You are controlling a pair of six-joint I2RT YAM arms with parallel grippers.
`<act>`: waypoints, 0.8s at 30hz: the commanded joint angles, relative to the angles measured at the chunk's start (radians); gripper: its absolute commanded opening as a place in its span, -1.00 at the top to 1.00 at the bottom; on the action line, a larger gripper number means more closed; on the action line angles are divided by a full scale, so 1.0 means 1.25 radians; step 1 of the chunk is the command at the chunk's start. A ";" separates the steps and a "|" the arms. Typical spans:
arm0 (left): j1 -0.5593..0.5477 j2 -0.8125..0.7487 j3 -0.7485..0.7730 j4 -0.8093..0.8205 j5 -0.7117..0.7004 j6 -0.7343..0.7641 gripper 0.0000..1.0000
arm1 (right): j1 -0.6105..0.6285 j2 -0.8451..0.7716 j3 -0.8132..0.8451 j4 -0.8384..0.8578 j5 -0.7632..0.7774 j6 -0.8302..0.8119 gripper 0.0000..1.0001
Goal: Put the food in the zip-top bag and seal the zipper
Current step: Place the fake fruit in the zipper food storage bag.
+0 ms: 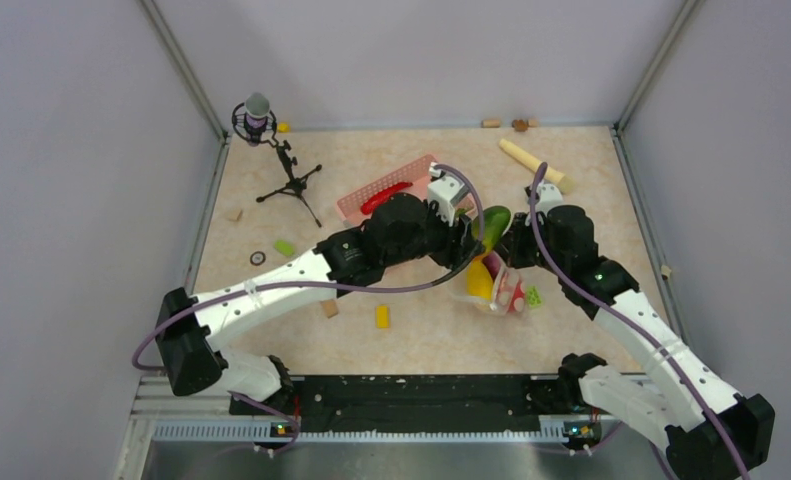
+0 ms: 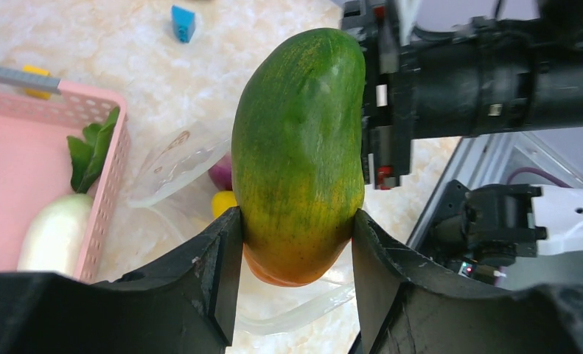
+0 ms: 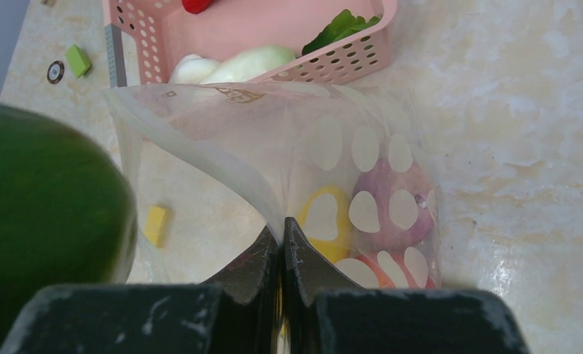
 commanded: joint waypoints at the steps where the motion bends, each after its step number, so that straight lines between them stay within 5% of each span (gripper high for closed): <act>1: -0.006 -0.002 -0.028 0.072 -0.089 -0.030 1.00 | -0.003 -0.024 0.000 0.041 -0.007 0.003 0.95; 24: -0.067 -0.004 -0.162 0.176 -0.159 -0.028 1.00 | -0.002 -0.035 -0.008 0.052 0.003 0.010 0.95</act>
